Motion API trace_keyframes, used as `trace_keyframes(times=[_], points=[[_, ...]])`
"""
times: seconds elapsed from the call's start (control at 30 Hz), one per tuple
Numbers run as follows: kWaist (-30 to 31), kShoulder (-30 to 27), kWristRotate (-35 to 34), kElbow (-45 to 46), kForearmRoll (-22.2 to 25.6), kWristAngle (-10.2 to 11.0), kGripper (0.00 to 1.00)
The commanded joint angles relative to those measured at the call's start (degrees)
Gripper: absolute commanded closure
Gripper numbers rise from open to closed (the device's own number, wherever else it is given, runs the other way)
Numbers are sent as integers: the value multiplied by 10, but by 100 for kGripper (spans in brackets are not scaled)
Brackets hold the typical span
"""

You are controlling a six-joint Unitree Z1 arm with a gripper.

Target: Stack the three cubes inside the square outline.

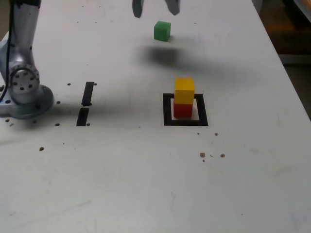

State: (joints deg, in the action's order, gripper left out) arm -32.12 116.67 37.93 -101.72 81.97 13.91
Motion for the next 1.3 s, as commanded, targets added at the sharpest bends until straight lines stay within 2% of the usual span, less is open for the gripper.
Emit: trace_keyframes(times=[0.0,0.2,0.43,0.57,0.77,0.87,1.1,1.27], points=[[-12,17,33,-9,-10,6,10],[-38,66,73,-31,-31,17,11],[-41,106,83,-30,-56,18,14],[-41,120,86,-20,-75,17,24],[-41,122,89,-10,-108,9,49],[-41,123,89,-11,-115,7,58],[-40,123,91,-13,-121,6,72],[-39,108,83,-15,-107,6,74]])
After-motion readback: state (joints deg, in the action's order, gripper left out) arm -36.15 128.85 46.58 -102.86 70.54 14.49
